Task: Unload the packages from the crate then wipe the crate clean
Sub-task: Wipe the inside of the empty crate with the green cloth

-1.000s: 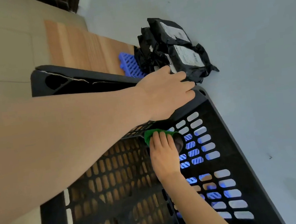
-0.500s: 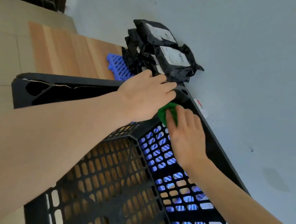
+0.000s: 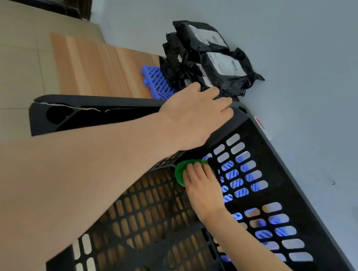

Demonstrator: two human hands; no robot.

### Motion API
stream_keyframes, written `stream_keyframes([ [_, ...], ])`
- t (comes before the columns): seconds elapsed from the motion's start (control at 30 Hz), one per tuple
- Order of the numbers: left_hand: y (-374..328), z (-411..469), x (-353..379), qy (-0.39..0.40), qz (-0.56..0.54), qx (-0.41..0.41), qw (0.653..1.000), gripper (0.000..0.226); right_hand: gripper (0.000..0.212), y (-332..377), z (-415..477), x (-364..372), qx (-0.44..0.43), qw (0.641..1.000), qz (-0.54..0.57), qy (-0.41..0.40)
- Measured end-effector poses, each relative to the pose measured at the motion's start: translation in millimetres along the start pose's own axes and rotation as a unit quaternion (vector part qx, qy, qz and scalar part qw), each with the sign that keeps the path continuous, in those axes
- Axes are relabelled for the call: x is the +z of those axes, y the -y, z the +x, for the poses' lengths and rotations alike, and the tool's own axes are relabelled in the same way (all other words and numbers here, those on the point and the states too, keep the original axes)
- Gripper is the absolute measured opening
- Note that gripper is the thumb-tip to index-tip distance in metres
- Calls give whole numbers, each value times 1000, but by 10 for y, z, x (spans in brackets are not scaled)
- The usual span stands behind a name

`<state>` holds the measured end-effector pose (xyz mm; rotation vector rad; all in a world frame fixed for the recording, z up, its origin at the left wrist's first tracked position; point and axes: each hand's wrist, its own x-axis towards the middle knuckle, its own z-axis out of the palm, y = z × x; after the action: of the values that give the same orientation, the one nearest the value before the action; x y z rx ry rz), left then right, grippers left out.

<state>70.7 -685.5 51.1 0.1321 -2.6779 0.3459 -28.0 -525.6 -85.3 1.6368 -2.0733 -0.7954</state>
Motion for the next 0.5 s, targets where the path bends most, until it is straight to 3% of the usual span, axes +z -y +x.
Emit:
stream_keyframes([
  [0.1,-3,20,53,-14,4,-3,1000,48,46,183,-9,139,-45,995,-23,83],
  [0.2,-12,22,75,-21,21,1,1000,48,42,74,9,21,-74,993,-37,79],
  [0.27,-1,14,72,-35,7,-11,999,51,39,-137,-14,-166,-70,996,-34,38],
  [0.5,-3,-37,69,-51,21,4,998,51,40,-1005,-248,-918,62,986,-20,-156],
])
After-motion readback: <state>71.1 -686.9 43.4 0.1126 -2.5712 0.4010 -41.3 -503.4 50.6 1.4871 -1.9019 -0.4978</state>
